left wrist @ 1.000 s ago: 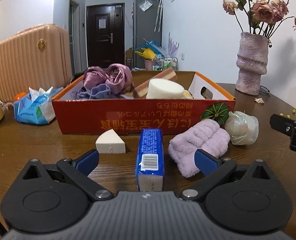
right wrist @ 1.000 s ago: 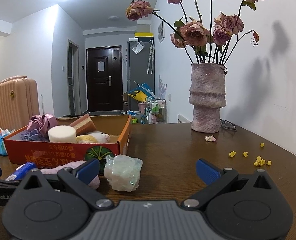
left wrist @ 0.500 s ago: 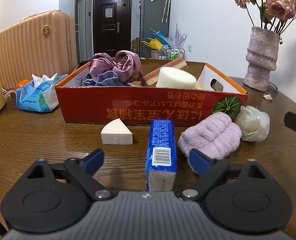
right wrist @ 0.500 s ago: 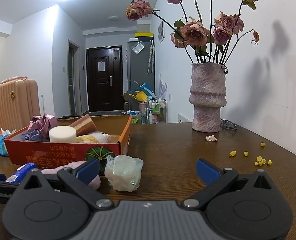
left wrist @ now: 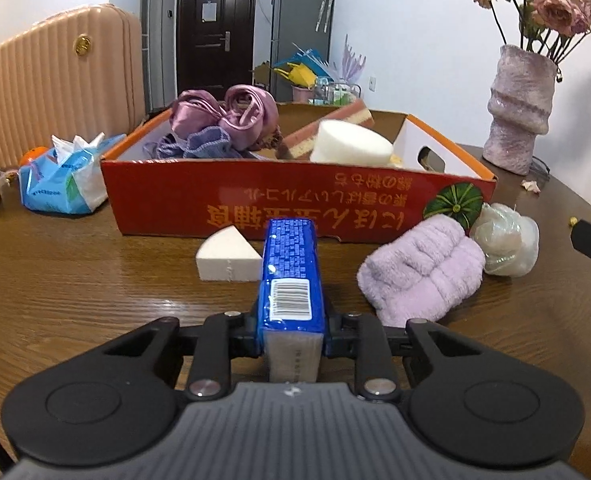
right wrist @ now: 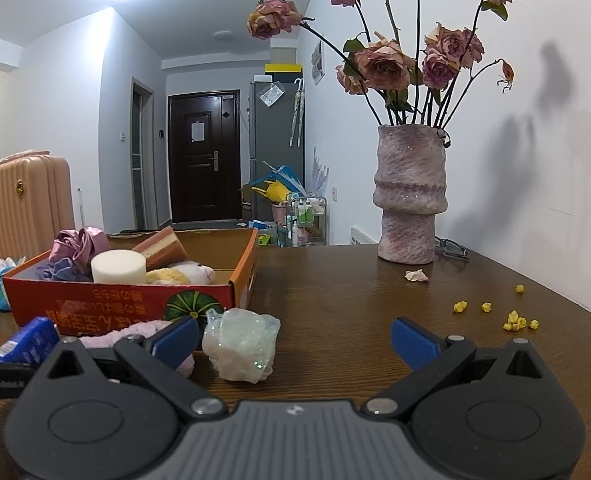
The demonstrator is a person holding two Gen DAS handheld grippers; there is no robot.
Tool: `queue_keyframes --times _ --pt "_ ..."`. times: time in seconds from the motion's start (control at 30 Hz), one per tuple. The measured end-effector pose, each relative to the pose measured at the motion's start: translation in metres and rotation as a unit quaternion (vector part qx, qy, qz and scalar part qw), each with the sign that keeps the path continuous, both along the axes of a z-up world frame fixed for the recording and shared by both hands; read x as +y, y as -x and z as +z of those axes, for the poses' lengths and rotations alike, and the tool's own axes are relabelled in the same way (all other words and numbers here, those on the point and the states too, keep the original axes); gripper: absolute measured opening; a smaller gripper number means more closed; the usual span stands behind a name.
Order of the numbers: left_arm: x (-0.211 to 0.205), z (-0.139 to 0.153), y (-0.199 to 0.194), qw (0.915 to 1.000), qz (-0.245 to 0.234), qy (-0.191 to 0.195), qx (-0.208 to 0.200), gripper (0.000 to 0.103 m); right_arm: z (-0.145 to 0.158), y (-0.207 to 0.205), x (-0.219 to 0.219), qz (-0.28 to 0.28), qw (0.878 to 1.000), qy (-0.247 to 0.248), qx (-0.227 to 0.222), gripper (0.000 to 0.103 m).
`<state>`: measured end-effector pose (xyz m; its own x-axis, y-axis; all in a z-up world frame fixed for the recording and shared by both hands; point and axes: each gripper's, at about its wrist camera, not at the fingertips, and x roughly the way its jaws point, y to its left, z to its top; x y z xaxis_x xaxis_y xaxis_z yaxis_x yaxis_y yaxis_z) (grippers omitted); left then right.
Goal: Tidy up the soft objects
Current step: 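Close the left tool on the blue packet and lift it, then grasp and lift the pink fuzzy towel with the right tool while the left holds the blue packet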
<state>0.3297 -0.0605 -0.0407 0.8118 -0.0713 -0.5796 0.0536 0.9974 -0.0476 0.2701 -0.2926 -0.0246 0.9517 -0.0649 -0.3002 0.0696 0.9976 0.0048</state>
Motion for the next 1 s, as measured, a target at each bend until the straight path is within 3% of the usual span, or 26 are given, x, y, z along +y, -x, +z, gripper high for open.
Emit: queue_keyframes --times 0.4,1.0 --pt "0.015 0.016 0.010 0.9989 0.015 0.000 -0.044 0.025 0.001 0.003 0.002 -0.009 1.000 0.008 -0.011 0.103" --pt "0.044 0.022 0.016 0.9976 0.029 -0.009 -0.062 0.025 -0.002 0.002 0.056 0.052 0.998 0.026 -0.006 0.103"
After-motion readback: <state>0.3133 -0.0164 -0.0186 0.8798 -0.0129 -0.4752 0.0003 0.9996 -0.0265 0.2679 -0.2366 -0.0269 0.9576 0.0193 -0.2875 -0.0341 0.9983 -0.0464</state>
